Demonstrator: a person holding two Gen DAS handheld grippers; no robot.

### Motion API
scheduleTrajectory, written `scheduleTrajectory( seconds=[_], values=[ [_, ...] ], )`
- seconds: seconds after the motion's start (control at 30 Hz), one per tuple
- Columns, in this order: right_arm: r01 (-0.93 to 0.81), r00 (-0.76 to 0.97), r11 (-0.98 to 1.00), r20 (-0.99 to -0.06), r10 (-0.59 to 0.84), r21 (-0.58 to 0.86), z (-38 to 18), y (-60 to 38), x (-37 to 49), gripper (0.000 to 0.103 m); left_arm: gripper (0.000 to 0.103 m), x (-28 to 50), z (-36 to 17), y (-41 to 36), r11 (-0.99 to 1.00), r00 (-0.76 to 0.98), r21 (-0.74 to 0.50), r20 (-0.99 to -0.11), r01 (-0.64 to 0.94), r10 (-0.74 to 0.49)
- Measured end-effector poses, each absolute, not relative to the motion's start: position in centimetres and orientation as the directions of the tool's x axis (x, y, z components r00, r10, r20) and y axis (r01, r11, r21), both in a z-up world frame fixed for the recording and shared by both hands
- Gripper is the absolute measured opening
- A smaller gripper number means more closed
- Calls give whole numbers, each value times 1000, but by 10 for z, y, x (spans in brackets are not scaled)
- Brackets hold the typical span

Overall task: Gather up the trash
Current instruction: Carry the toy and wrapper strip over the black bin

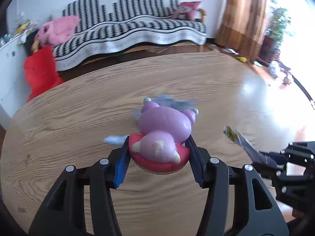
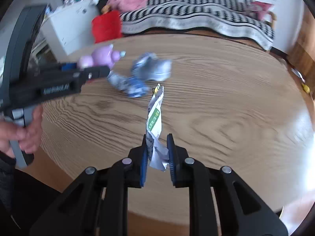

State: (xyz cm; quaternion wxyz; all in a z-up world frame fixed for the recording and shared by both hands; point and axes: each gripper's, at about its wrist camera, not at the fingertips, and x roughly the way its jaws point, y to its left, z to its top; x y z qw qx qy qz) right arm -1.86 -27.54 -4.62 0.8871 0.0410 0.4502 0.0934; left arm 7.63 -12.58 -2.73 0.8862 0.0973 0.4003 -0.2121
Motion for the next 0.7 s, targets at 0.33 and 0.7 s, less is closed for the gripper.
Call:
scheduleTrajectory(
  seconds=[0.33,0.7],
  values=[
    [199,609,964,-793,18,175,-45,-429,-120,19,53,-19,-31,-274,735,499,-6,-731,678,-466],
    [524,495,832,-860,-123,183,-95,-561,-219,19,53,-101,-68,-399,542,347,-2,-766,840,-541]
  ],
)
